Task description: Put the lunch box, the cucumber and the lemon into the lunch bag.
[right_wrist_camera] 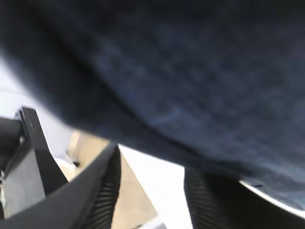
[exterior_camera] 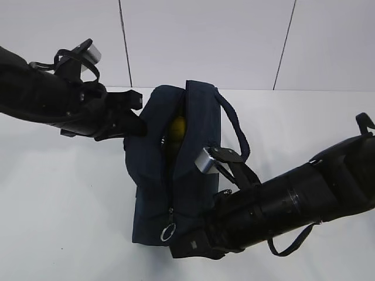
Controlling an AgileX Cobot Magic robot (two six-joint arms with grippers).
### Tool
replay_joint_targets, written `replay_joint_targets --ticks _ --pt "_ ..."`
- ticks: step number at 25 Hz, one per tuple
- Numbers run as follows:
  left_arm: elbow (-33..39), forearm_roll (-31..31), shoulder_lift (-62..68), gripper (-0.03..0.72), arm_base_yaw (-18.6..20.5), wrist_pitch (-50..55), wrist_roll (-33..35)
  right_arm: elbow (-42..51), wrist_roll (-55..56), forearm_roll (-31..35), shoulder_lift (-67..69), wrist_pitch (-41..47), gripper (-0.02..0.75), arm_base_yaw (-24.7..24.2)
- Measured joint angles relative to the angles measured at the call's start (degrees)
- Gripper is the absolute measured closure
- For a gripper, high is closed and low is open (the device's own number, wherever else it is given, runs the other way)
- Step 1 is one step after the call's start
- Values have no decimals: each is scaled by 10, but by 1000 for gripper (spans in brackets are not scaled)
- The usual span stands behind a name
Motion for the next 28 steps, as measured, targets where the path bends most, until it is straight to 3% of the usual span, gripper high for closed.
replay_joint_targets --ticks 2,6,8,12,24,28 --pt "0 0 0 680 0 0 0 0 4 16 0 6 660 0" --pt "0 0 0 680 0 1 0 0 -11 75 0 2 436 0" --pt "0 0 0 680 0 2 0 -4 -14 91 0 -1 381 0" --pt "0 -9 0 680 0 3 0 -13 21 102 17 -3 366 0" --pt "0 -146 0 680 0 70 0 -17 36 105 35 -76 353 0" --pt "0 -158 0 680 0 80 1 -17 37 106 35 -86 359 0"
